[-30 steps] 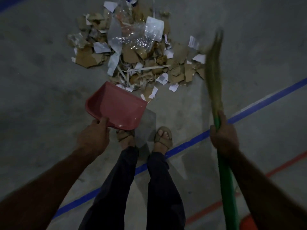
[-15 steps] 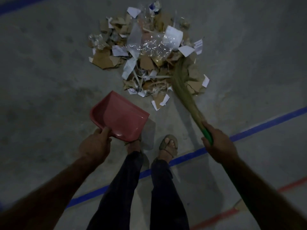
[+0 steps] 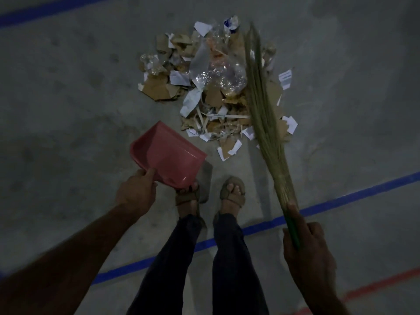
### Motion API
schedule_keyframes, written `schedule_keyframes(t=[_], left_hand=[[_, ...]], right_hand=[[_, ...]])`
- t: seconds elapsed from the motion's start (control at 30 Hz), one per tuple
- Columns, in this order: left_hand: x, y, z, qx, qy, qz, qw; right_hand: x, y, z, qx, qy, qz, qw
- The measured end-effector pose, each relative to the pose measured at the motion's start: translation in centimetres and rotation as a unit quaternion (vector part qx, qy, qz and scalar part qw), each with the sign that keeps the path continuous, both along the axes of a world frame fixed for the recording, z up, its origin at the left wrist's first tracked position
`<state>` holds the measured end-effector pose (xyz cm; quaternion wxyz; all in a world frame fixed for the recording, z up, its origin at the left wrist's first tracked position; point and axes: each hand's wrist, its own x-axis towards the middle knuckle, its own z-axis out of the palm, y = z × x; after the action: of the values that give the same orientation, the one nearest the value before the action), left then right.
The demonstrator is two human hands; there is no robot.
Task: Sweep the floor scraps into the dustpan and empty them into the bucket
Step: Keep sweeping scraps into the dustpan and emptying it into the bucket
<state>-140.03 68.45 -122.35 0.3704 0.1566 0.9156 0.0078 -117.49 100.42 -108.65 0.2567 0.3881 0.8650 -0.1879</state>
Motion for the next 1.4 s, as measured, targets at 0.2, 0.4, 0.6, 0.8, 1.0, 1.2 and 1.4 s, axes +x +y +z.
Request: schedule_keyframes(t=[0.2, 0.4, 0.6, 0.8, 1.0, 1.2, 1.4], left_hand=[[-3.2, -0.7, -5.6, -0.013, 0.011, -0.006, 1.000], [-8.6, 0.4, -11.8, -0.041, 0.034, -0.084, 0.995], [-11.0, 2.7, -14.1, 0.042, 0.059, -0.154, 0.985], [-9.6, 5.4, -15.7, 0.056, 0.047, -0.138, 0.988], [-6.8, 8.0, -15.9, 0.059, 0.067, -0.151, 0.985], [-5.2, 7.5, -16.2, 0.060, 0.047, -0.144, 0.987], [-3.6, 6.9, -16.4, 0.066, 0.040, -0.167, 0.983]], right_hand=[[-3.9, 0.4, -4.9, -0.002, -0.016, 0.044, 0.999], [-9.9, 5.4, -12.4, 0.037, 0.036, 0.119, 0.992], [-11.8, 12.0, -18.0, 0.015, -0.028, 0.249, 0.968], [-11.1, 15.2, -19.2, -0.054, -0.040, 0.295, 0.953], [-7.8, 13.3, -18.2, -0.101, -0.043, 0.294, 0.949], [-3.6, 12.5, -15.6, -0.059, 0.006, 0.157, 0.986], [-1.4, 12.7, -16.9, -0.061, -0.041, 0.110, 0.991]])
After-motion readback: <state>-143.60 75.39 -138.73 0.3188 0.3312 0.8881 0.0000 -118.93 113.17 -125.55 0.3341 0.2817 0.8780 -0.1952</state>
